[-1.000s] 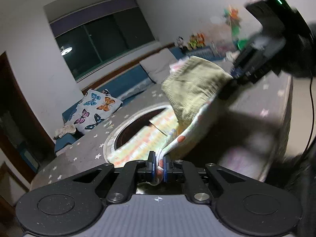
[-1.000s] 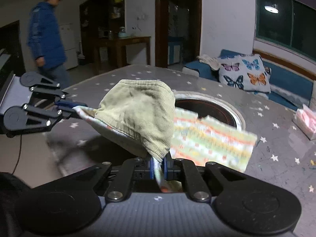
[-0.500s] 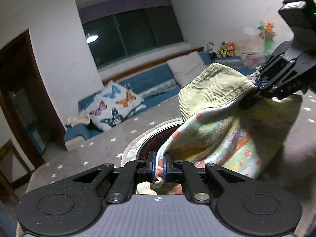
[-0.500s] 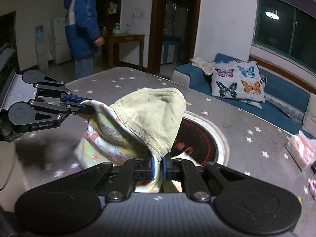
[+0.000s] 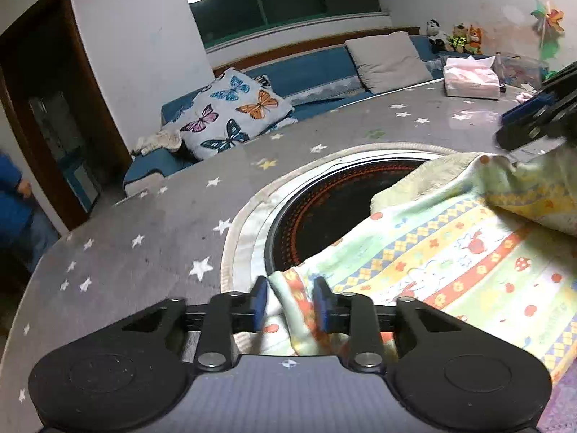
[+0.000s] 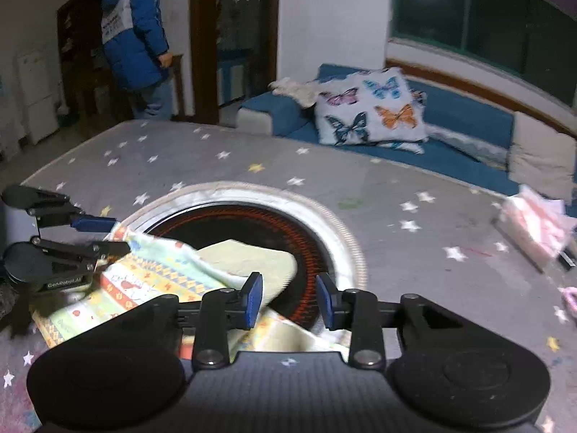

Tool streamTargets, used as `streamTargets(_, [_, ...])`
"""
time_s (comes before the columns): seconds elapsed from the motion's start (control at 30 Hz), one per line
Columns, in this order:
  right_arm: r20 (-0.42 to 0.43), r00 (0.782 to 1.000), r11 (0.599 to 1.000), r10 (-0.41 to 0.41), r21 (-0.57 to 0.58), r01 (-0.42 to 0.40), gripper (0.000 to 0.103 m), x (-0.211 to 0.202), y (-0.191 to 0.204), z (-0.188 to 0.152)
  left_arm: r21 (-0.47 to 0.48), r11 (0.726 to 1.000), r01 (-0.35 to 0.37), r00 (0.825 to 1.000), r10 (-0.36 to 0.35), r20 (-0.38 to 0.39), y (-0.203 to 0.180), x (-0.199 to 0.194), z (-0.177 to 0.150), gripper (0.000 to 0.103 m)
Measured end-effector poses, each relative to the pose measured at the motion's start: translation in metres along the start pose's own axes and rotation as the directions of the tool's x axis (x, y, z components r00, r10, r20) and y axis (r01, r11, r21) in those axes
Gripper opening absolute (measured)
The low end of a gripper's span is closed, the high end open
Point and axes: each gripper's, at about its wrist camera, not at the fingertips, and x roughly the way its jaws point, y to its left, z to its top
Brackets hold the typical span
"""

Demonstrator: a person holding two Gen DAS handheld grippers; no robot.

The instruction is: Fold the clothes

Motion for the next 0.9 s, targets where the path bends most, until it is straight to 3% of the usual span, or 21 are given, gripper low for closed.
streamTargets(0.2, [0.123,0.990,0.997,0.070,-0.037,-0.066,0.034,-0.057,0.018,-0.006,-0.047,0.999,-0.018,0.999,0.020,0.029,0.003,-0.020,0.004,0.053])
streamTargets(0.33, [0.090,0.980,0.982,0.178,-0.076,-0.171,0.034,-0.056,0.039,-0.023,-0.044,0.999,0.003,0.999,-0.001,0.051,-0.006,-0.030,0.011,0.061])
streamTargets(0.5, [-0.002,0.989,0.988,0.150,-0.040,-0.150,0.034,-0.016,0.032,-0.041,-0.035,0.999,0.029,0.999,-0.028,0.042,-0.020,-0.028,0.016,0.074])
streamTargets(0.67, [-0.084,0.996,0.991,0.028,0.136,-0.016,0.033,0.011,-0.018,-0.050,-0.021,0.999,0.025,1.000,-0.025,0.001,-0.025,-0.014,0.016,0.079])
streamTargets(0.8, [-0.074,0.997,0.987,0.022,0.163,-0.009,0.030,0.006,-0.030,-0.052,-0.052,0.999,0.013,1.000,-0.014,-0.021,-0.019,-0.009,0.021,0.080])
streamTargets(0.9, [-0.044,0.998,0.989,0.044,0.141,-0.038,0.030,0.004,-0.021,-0.040,-0.075,0.997,0.022,1.000,-0.023,-0.012,-0.019,-0.008,0.029,0.089])
